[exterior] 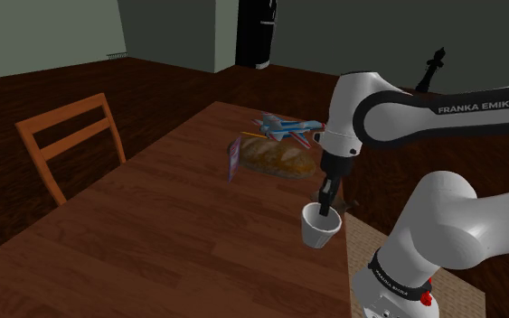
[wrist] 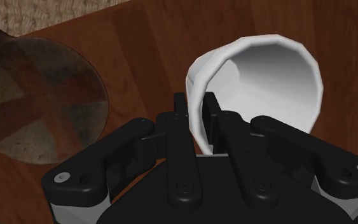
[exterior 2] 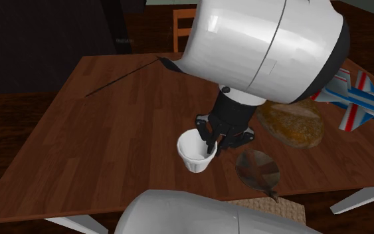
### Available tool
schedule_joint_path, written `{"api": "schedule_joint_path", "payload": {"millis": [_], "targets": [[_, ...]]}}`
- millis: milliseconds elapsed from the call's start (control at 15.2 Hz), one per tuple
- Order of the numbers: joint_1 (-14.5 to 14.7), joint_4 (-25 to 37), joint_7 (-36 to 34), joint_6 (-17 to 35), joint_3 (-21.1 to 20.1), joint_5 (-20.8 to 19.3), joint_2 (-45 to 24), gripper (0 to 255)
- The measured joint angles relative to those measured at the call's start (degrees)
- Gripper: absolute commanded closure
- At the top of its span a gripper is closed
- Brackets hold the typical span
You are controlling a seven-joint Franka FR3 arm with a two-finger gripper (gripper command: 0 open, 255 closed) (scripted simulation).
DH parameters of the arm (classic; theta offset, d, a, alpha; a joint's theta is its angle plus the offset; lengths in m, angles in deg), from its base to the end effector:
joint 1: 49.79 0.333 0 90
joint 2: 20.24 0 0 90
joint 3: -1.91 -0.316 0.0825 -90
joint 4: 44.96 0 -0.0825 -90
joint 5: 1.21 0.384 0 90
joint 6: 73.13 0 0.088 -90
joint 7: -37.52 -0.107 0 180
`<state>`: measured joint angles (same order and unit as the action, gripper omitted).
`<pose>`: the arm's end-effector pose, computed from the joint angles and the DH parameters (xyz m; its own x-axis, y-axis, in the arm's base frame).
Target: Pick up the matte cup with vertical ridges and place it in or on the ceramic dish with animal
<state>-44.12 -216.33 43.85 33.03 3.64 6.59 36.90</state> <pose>0.2342 0.0290 0.3740 0.9796 0.1563 -0.1266 0.1347 -0.9773 -0.1638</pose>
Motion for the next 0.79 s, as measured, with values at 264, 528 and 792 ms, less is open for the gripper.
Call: {"api": "schedule_joint_path", "payload": {"millis": [264,528,792], "targets": [[-0.1,2.5,-0.4,-3.5,0.1,-0.2,1.0,255],[-0.1,5.1,-1.0,-7.2,0.0,-0.2,2.1,255],[-0.1,7.9,-1.4,-10.4,0.0,-0.3,2.5,255]]}}
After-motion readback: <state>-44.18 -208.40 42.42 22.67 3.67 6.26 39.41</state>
